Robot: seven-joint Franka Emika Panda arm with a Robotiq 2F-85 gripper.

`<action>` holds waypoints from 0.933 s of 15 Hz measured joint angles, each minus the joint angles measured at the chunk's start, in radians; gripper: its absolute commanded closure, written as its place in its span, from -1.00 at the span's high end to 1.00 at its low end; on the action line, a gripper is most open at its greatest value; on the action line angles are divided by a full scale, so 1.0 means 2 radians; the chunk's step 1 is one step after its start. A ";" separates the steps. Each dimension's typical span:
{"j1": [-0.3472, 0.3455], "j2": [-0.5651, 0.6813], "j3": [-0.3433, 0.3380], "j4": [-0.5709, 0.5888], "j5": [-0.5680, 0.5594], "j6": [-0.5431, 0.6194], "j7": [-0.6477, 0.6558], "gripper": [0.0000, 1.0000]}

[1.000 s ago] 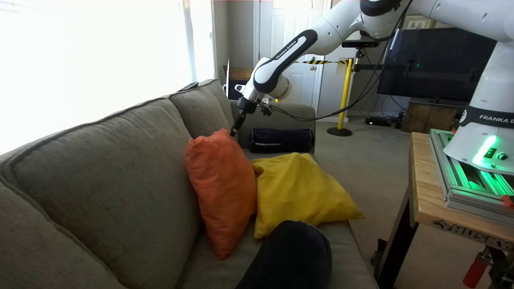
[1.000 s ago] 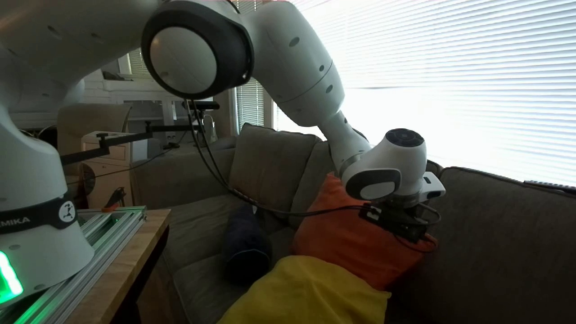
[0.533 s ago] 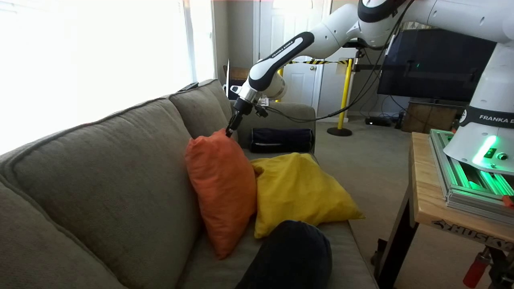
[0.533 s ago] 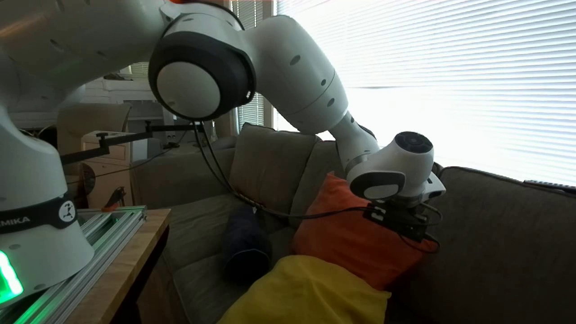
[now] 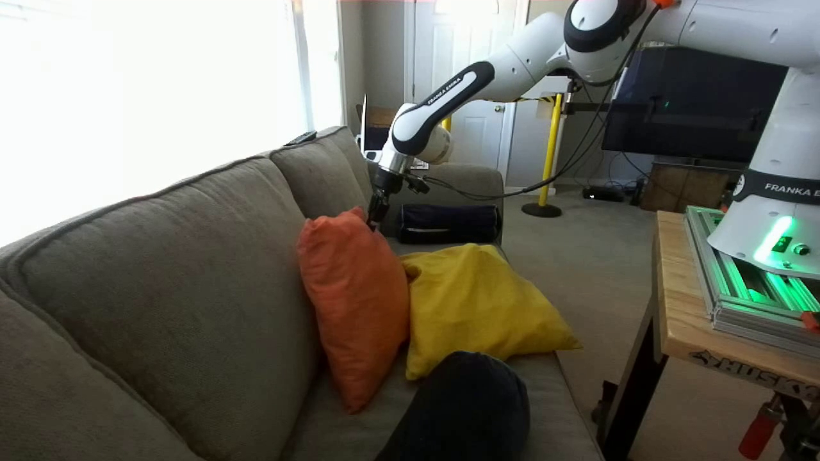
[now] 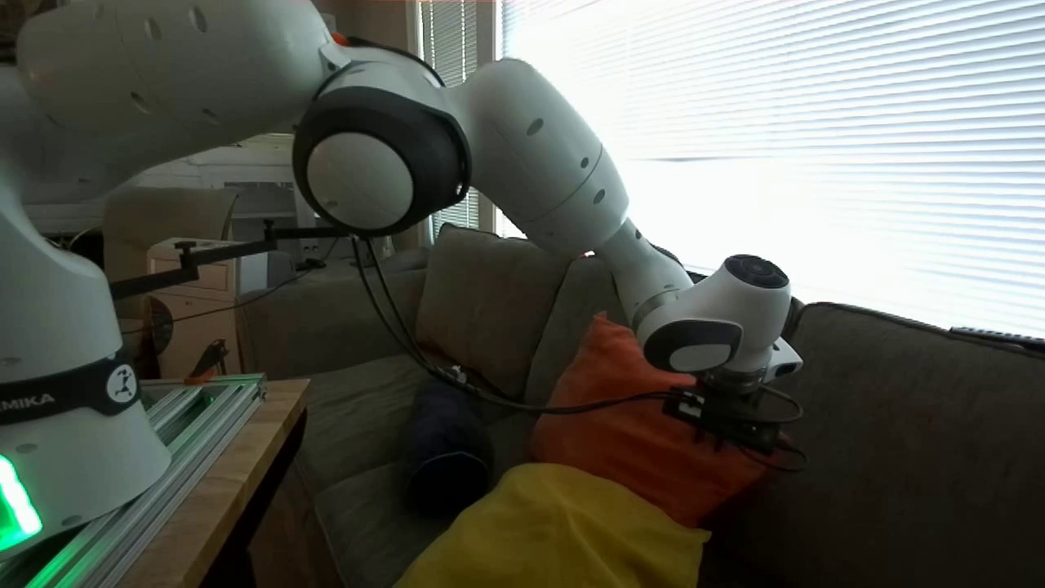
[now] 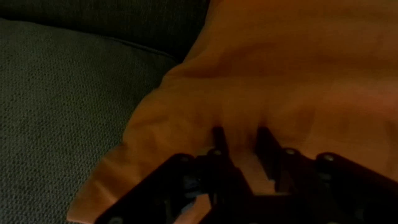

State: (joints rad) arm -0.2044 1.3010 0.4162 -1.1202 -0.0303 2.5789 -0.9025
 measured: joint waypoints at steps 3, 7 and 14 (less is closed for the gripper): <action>0.009 0.014 -0.007 0.021 0.012 0.000 0.000 -1.00; 0.012 0.025 -0.008 0.043 0.020 0.008 -0.001 -0.22; 0.014 0.025 0.000 0.087 0.020 0.050 -0.033 0.76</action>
State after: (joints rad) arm -0.1767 1.3513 0.4159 -0.9460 0.0092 2.6798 -0.9682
